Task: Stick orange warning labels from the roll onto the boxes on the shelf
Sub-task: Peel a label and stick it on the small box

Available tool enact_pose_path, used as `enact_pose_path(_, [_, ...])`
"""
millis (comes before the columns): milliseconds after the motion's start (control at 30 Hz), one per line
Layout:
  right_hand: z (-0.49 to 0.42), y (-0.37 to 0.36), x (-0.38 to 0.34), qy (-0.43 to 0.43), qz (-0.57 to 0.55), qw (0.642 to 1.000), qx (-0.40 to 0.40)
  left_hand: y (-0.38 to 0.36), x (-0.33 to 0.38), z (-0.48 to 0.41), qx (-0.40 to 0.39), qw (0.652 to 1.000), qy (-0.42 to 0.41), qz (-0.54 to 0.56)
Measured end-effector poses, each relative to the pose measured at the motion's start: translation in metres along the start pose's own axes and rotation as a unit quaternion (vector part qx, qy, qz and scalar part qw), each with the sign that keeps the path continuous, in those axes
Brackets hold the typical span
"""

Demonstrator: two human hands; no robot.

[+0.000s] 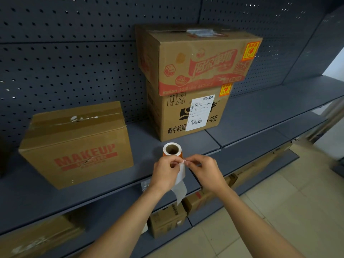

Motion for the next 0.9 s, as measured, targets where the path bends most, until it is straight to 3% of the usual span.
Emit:
enact_pose_path(233, [0.002,0.024,0.022,-0.099,-0.075,0.99,0.069,0.009,-0.002,0.002,0.026,0.999,0.001,-0.031])
enact_pose_path(533, [0.007,0.049,0.031,-0.134,-0.076,0.978,0.14,0.021,-0.008,0.001,0.037,0.998,0.005,-0.056])
enact_pose_path(733, [0.018,0.067,0.021,-0.121,-0.117,0.965,0.203,0.032,-0.01,0.005,0.037,0.997,0.01,-0.071])
enact_pose_path(900, [0.024,0.06,-0.015,-0.064,-0.137,0.966,0.21,0.041,-0.006,0.017,0.034,0.999,-0.007,-0.034])
Point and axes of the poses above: each hand's wrist, its own z-axis away from the middle knuckle, its own y-axis out of the back of the hand, x = y × z, the point moved 10 cm from there along -z, towards the middle knuckle, and after that the axes turned 9 degrees about -y, right-handed, at the moved point
